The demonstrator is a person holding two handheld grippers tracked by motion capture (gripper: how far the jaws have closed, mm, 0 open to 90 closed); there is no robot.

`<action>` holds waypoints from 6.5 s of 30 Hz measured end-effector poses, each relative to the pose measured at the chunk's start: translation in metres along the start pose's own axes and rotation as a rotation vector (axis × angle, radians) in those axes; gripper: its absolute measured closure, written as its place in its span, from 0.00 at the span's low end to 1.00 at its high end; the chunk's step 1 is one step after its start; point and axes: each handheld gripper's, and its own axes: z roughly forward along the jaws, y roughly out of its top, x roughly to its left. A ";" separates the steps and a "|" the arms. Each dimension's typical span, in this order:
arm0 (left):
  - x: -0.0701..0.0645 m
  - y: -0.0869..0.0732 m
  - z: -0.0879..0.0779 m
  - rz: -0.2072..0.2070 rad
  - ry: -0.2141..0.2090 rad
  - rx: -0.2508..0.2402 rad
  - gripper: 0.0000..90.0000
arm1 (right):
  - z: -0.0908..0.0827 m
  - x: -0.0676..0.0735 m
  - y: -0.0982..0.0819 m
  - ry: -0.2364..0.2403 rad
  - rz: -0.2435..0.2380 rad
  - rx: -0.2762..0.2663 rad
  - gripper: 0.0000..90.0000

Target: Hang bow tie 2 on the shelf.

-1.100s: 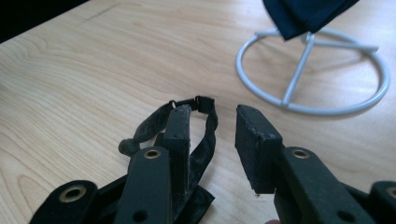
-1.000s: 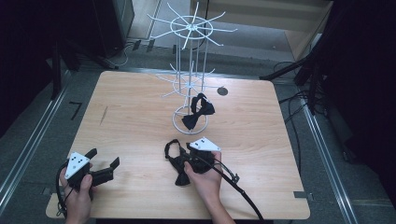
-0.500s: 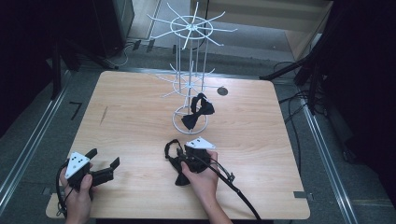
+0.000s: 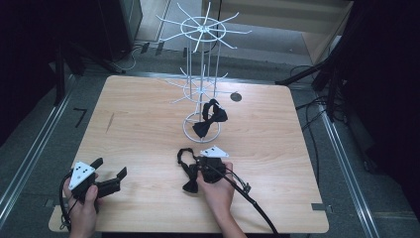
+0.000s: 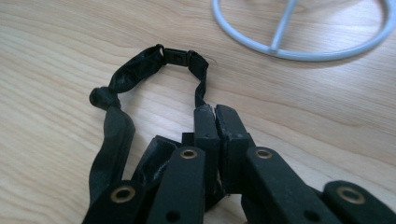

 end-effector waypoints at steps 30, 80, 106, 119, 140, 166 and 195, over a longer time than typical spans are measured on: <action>-0.001 0.000 0.000 0.006 0.006 0.000 0.09 | -0.039 -0.025 -0.014 -0.099 -0.046 -0.209 1.00; 0.000 0.000 0.000 0.002 0.003 0.001 0.09 | -0.094 -0.090 0.063 -0.249 0.038 -0.387 1.00; 0.000 0.000 0.000 -0.001 0.000 -0.002 0.09 | -0.096 -0.098 0.094 -0.267 0.047 -0.420 1.00; 0.000 0.000 0.000 -0.003 0.000 -0.002 0.09 | -0.096 -0.100 0.106 -0.275 0.049 -0.423 1.00; 0.000 0.000 0.000 -0.001 0.000 -0.001 0.09 | -0.098 -0.109 0.113 -0.295 0.052 -0.428 1.00; 0.000 0.000 0.000 0.000 0.002 0.002 0.09 | -0.106 -0.091 0.129 -0.274 0.019 -0.471 1.00; 0.000 0.000 0.000 -0.001 0.001 0.001 0.09 | -0.104 -0.071 0.139 -0.245 -0.018 -0.490 1.00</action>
